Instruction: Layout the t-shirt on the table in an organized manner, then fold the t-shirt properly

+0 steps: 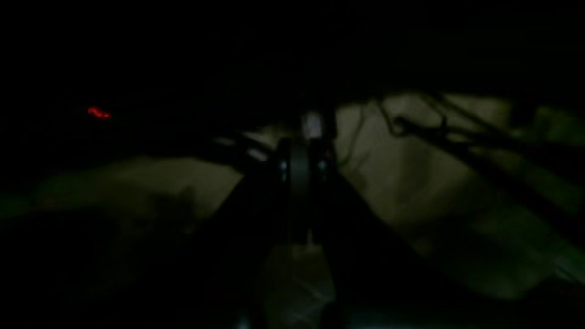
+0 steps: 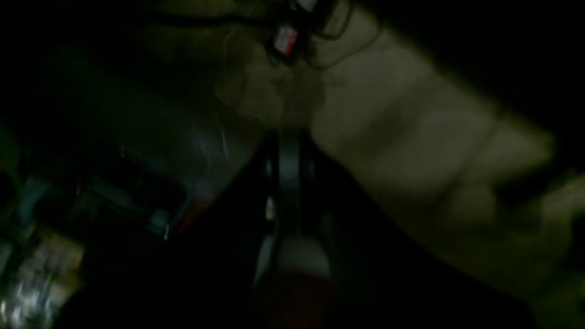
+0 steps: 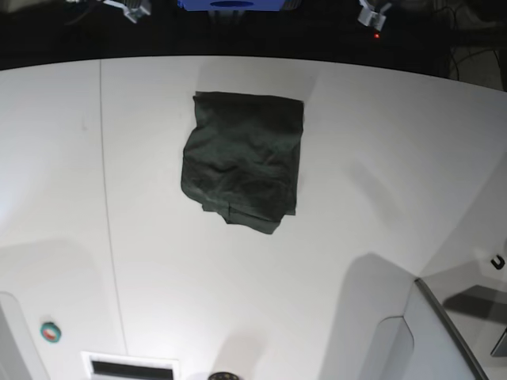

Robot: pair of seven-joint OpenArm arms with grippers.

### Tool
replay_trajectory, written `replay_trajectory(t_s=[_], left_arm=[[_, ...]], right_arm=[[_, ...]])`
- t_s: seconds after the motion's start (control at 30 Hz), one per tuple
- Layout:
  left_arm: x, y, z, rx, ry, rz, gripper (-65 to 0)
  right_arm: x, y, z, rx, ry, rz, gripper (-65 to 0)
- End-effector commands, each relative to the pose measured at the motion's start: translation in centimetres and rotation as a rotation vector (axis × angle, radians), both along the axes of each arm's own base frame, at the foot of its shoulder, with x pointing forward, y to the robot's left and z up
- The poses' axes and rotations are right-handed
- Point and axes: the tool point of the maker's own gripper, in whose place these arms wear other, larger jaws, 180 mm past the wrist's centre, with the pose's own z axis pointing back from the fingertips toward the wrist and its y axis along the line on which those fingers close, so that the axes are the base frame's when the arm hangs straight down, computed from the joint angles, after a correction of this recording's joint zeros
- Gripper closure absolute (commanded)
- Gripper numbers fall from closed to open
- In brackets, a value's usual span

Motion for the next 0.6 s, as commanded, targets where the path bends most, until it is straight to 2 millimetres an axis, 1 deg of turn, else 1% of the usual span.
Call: replay_trajectory(t_s=[0.0, 0.07, 0.1, 0.13, 0.17, 0.2, 0.23, 0.27, 0.3, 0.37, 0.4, 0.43, 0.53, 0.57], left_arm=[[-1.7, 0.5, -0.7, 0.004, 0.030, 0.001, 0.0], [-4.5, -1.5, -2.8, -0.041, 0.091, -0.020, 0.0], [-5.9, -2.2, -3.4, -0.059, 0.128, -0.038, 0.0], [-7.4, -2.7, -3.8, -0.076, 0.173, -0.063, 0.0], [-8.3, -3.6, -4.0, -0.100, 0.200, -0.083, 0.0], [-8.4, -4.5, -3.9, -0.124, 0.204, -0.096, 0.0], [-6.2, -5.1, -4.0, -0.142, 0.138, -0.114, 0.0], [-5.3, -5.1, -4.1, -0.136, 0.099, -0.109, 0.0], [-5.0, -4.6, -4.3, -0.105, 0.080, -0.107, 0.0], [-3.3, -3.7, -4.9, -0.031, 0.035, -0.124, 0.0], [-2.8, -3.0, -5.2, 0.013, 0.023, -0.132, 0.0], [-2.4, -2.3, -5.5, 0.061, 0.020, -0.142, 0.0], [-2.5, -0.4, -6.0, 0.168, 0.028, -0.160, 0.0], [-2.8, 0.5, -5.9, 0.198, 0.025, -0.165, 0.0]], right_arm=[[-0.4, -0.1, -1.2, -0.009, 0.024, -0.020, -0.9], [-2.0, -1.5, -4.6, -0.055, 0.078, -0.076, -1.4], [-2.5, -1.7, -6.0, -0.066, 0.086, -0.084, -1.4], [-3.5, -2.0, -7.3, -0.079, 0.092, -0.059, -1.5], [-4.4, -2.1, -8.2, -0.083, 0.084, -0.017, -1.5], [-4.8, -1.9, -8.7, -0.070, 0.052, 0.011, -1.5], [-5.1, -1.3, -8.9, -0.047, 0.004, 0.016, -1.5], [-3.5, 0.4, -9.1, 0.003, -0.102, 0.022, -1.5], [-1.6, 1.6, -9.0, 0.045, -0.209, 0.028, -1.5], [-0.4, 1.9, -9.0, 0.047, -0.286, 0.033, -1.5], [-0.3, 1.7, -9.0, 0.029, -0.293, 0.038, -1.5], [-1.2, 1.4, -9.0, 0.007, -0.278, 0.047, -1.4], [-2.1, 2.3, -8.9, -0.007, -0.300, 0.059, -1.2], [-2.2, 2.4, -8.8, -0.013, -0.313, 0.061, -1.2]])
